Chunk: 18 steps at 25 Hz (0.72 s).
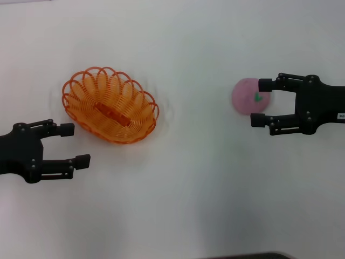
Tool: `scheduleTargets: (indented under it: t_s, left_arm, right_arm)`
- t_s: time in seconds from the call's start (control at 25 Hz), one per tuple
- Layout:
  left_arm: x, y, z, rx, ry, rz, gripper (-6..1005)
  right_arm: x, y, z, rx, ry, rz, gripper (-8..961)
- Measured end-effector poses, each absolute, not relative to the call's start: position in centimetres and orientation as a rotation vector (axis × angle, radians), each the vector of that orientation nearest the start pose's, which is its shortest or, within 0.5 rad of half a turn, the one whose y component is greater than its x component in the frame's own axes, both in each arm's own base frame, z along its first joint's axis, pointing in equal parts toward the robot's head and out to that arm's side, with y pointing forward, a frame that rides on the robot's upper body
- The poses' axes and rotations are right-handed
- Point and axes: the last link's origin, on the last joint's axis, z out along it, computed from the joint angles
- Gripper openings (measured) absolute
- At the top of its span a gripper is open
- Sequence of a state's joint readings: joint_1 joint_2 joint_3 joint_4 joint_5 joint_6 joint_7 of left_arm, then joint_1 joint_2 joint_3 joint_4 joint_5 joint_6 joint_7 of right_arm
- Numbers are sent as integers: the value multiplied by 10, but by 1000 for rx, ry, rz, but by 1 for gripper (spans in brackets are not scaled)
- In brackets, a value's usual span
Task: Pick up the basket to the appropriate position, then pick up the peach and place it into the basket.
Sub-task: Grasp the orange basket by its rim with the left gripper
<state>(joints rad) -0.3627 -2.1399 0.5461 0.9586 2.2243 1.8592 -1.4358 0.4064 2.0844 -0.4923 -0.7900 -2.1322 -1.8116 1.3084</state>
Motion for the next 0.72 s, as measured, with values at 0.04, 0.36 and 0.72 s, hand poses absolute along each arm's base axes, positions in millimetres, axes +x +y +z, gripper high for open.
scheduleTargets:
  t_s: [0.04,0.36,0.72]
  left_arm:
    - [-292,261,30,-2824,-701,-572,874]
    - [-292,261,30,-2826,-700,-575,875]
    - [-292,261,30,-2828,-701,-576,875]
  right_arm:
    - [295,278,35,-2736,587,722,942]
    - [295,278,35,-2737,588,723,942]
    - [295,278,35,-2737,587,721,942]
